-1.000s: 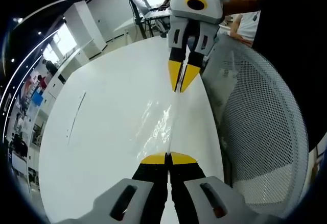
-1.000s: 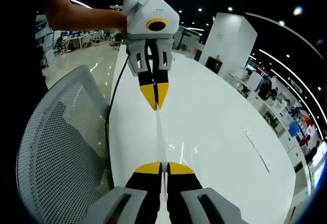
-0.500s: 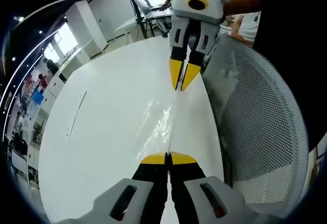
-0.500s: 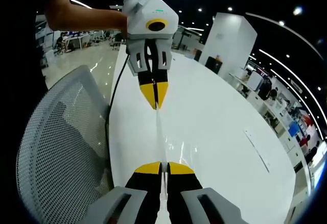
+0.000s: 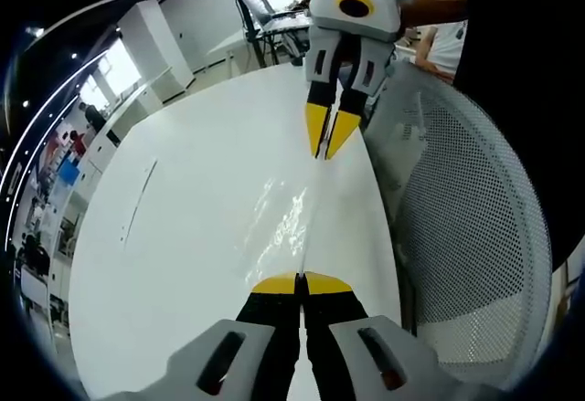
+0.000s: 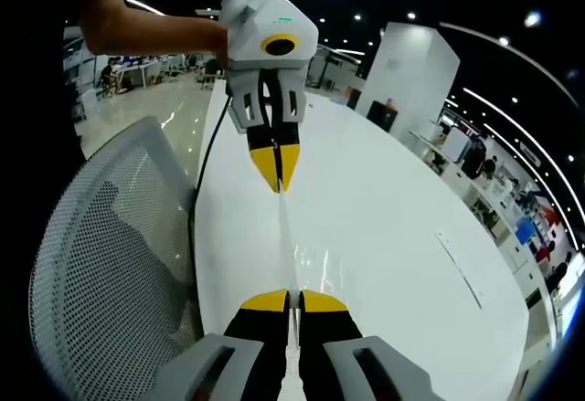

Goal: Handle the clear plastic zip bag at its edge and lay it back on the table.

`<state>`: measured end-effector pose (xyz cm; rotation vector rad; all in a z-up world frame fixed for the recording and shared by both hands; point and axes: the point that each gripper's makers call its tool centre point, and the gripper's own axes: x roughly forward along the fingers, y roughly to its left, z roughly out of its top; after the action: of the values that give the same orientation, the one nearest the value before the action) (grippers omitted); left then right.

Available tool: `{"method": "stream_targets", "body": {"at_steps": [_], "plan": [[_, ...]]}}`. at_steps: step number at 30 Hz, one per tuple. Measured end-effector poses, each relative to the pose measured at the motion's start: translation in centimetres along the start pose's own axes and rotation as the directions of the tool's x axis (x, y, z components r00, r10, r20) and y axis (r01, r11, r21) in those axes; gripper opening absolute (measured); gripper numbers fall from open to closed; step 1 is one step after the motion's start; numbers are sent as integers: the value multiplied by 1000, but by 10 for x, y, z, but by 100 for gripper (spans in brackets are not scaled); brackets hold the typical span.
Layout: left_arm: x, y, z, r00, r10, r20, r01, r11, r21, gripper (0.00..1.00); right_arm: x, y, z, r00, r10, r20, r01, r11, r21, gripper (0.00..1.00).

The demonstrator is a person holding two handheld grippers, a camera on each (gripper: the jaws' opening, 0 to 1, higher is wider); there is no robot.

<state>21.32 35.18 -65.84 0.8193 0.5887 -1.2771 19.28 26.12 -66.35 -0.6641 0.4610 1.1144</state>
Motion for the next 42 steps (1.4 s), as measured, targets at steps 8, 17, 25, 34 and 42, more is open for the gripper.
{"method": "stream_targets", "body": {"at_steps": [8,17,25,34,42], "plan": [[-1,0,0,1000,1,-3,-1,1000,-3,0,0,0,0,1000,-1,0,1,1000,1,0],[-1,2,-2,1000,4,-2,-4,1000,-5,0,-1,-1,0,1000,-3,0,3,1000,0,0],[-2,1,-3,1000,6,-2,-6,1000,-9,0,0,-1,0,1000,-3,0,3,1000,2,0],[-3,1,-3,1000,9,0,-9,1000,-17,0,-1,-1,-1,1000,-2,-1,2,1000,0,0],[-4,2,-5,1000,9,-1,-9,1000,-20,0,-1,0,0,1000,1,0,-1,1000,1,0]]}}
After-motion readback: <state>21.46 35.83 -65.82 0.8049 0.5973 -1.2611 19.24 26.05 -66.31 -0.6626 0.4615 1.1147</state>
